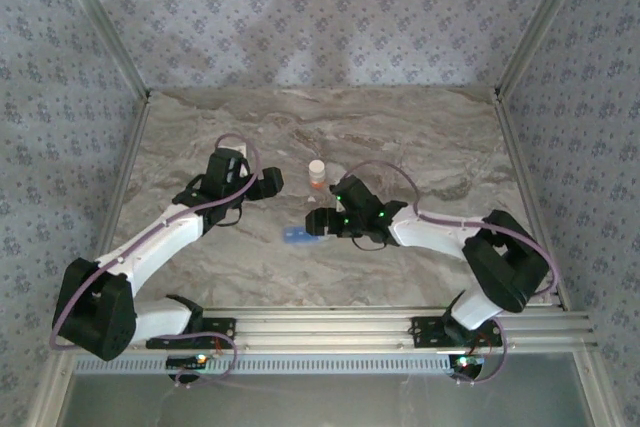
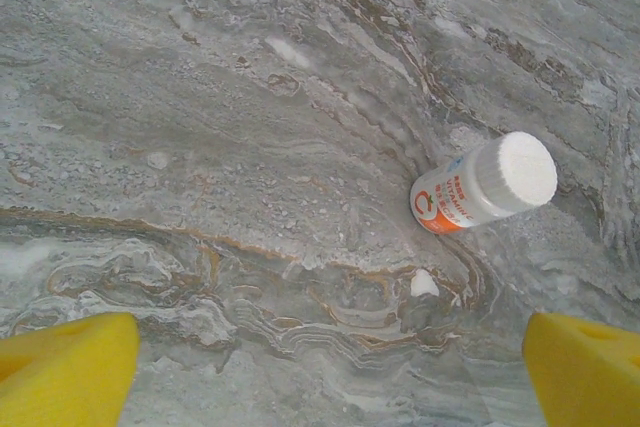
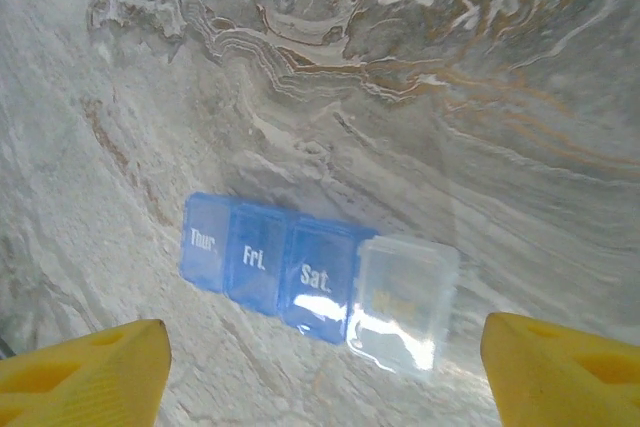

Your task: Sort the pills into containers

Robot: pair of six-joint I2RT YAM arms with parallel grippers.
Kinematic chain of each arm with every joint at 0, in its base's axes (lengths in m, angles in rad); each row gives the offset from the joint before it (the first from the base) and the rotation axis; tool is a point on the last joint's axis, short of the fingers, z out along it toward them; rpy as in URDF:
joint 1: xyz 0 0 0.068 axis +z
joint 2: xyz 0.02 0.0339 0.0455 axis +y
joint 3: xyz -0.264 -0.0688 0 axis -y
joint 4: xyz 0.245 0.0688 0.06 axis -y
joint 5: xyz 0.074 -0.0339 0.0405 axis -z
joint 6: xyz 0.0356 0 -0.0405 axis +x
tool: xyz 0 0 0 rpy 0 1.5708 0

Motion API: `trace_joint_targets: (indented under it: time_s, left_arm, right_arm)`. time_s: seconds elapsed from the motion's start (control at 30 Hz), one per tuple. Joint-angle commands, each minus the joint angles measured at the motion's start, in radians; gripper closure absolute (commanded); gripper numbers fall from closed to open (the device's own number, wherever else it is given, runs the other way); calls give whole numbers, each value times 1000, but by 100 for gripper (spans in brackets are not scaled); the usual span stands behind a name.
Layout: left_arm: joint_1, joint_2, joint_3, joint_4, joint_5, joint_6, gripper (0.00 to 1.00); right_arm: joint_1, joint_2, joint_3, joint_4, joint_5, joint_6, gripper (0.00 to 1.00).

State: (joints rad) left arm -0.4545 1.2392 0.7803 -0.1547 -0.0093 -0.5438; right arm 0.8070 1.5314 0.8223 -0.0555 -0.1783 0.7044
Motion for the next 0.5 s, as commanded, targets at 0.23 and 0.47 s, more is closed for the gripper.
trace_joint_targets:
  time_s: [0.23, 0.47]
  left_arm:
    - [50, -41, 3, -60, -86, -11, 2]
    - [117, -106, -18, -84, -64, -33, 2]
  right_arm:
    - [-60, 121, 216, -182, -83, -398, 17]
    - [-55, 276, 325, -173, -146, -408, 20]
